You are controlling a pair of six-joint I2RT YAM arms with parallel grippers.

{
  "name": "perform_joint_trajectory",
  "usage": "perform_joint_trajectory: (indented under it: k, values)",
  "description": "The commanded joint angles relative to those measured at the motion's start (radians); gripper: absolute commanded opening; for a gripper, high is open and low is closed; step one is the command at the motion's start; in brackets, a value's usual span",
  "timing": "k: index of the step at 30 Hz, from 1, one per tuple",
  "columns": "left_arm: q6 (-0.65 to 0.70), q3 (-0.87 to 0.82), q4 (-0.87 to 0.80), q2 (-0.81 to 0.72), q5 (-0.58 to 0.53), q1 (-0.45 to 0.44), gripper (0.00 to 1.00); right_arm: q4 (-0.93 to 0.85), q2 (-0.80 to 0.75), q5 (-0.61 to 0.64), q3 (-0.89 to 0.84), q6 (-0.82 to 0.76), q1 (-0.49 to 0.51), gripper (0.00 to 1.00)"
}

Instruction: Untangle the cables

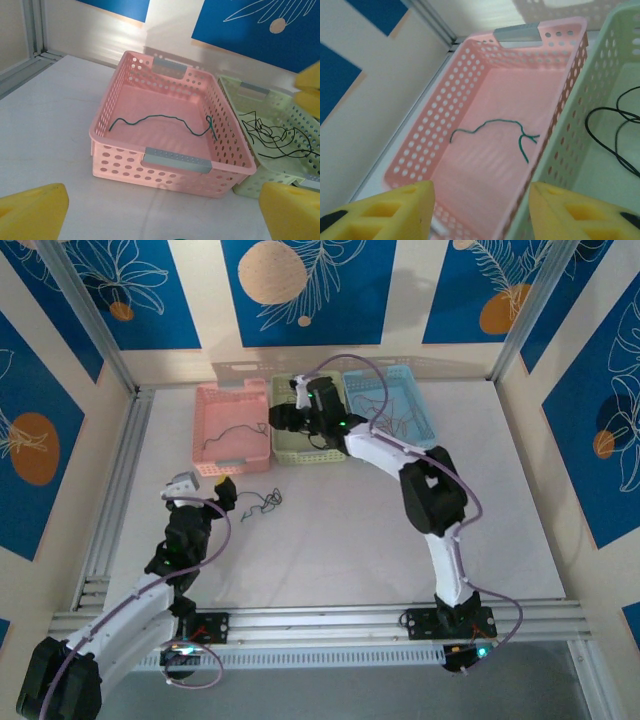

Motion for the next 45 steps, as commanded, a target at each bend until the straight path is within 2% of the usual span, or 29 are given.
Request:
perform_joint_trajectory:
  k: [1, 6, 9, 13, 17, 22, 27, 32, 36, 40, 42, 45]
  values:
    - [-0.012, -0.001, 0.009, -0.002, -0.015, 0.01, 0.97, 0.051, -0.091, -0.126, -0.122, -0.225, -0.005, 0.51]
    - [-0.011, -0.001, 0.007, 0.0, -0.015, 0.01, 0.97, -0.059, -0.097, -0.298, -0.213, -0.516, 0.048, 0.53]
    - [-0.01, -0.001, 0.008, 0.002, -0.012, 0.009, 0.97, -0.105, -0.073, -0.348, -0.24, -0.598, 0.061, 0.55]
    - [-0.011, 0.0, 0.008, 0.003, -0.012, 0.01, 0.97, -0.202, -0.032, -0.294, -0.209, -0.699, 0.1, 0.56]
    - [-0.01, 0.0, 0.008, 0.004, -0.011, 0.01, 0.97, -0.221, -0.004, -0.2, -0.209, -0.814, 0.146, 0.58]
    - [-0.011, -0.002, 0.007, -0.002, -0.014, 0.01, 0.97, -0.292, 0.065, -0.082, -0.12, -0.794, 0.168, 0.6]
    - [-0.011, -0.001, 0.01, 0.001, -0.01, 0.01, 0.97, -0.363, 0.113, -0.069, -0.075, -0.843, 0.197, 0.59]
    - [-0.011, 0.002, 0.011, 0.009, -0.005, 0.011, 0.97, -0.413, 0.121, -0.105, -0.056, -0.862, 0.197, 0.48]
    - [-0.011, 0.002, 0.01, 0.01, -0.003, 0.011, 0.97, -0.408, 0.089, -0.147, -0.079, -0.872, 0.19, 0.27]
    - [-0.01, 0.004, 0.011, 0.016, 0.0, 0.01, 0.97, -0.37, 0.027, -0.171, -0.137, -0.871, 0.175, 0.11]
    - [-0.009, 0.007, 0.011, 0.022, 0.002, 0.011, 0.97, -0.328, -0.021, -0.207, -0.181, -0.855, 0.155, 0.07]
    - [-0.009, 0.012, 0.01, 0.03, 0.004, 0.011, 0.97, -0.272, -0.083, -0.245, -0.239, -0.822, 0.126, 0.06]
